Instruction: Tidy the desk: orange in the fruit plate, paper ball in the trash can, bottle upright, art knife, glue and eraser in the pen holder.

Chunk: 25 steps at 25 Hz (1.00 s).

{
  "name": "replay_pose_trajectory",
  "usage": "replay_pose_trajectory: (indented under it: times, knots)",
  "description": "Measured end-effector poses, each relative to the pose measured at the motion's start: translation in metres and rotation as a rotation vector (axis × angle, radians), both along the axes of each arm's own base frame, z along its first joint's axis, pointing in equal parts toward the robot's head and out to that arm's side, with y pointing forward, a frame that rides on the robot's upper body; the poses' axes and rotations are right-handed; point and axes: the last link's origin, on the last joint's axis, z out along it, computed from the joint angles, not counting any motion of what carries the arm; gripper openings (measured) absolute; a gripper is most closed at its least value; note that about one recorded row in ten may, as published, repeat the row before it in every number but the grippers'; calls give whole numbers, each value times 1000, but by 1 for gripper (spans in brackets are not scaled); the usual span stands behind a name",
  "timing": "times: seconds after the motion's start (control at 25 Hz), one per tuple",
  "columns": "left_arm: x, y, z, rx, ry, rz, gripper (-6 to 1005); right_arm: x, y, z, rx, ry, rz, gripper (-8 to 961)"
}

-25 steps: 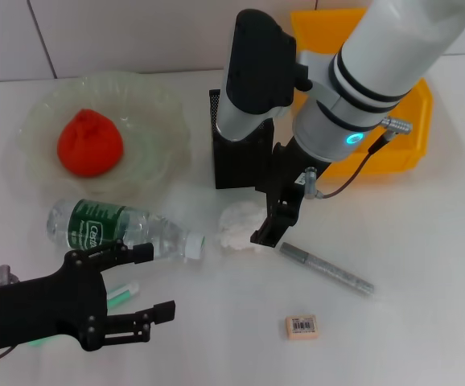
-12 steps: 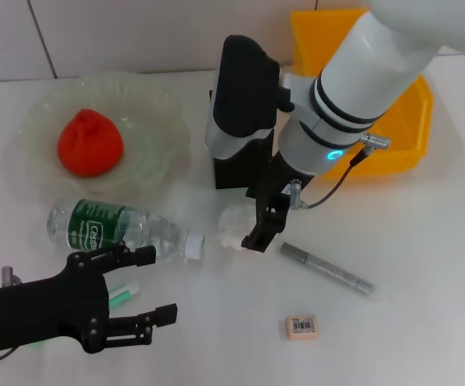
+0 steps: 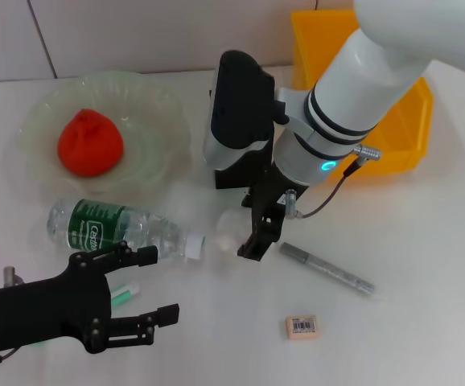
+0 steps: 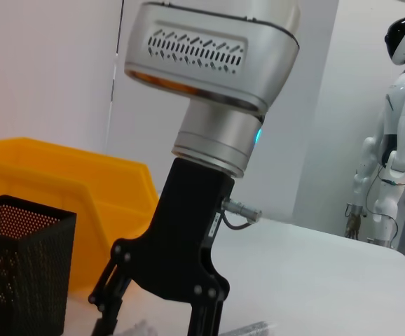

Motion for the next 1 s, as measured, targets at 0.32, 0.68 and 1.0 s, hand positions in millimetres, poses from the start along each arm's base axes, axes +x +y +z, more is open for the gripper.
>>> replay_pose_trajectory:
  times: [0.32, 0.68, 1.0]
  knots:
    - [0, 0, 0, 0, -1, 0, 865, 1, -1, -4, -1, -1, -3, 760]
    - [0, 0, 0, 1, 0, 1, 865, -3, -4, 3, 12, 45, -36, 488]
    - [0, 0, 0, 1, 2, 3, 864, -17, 0, 87, 230, 225, -94, 462]
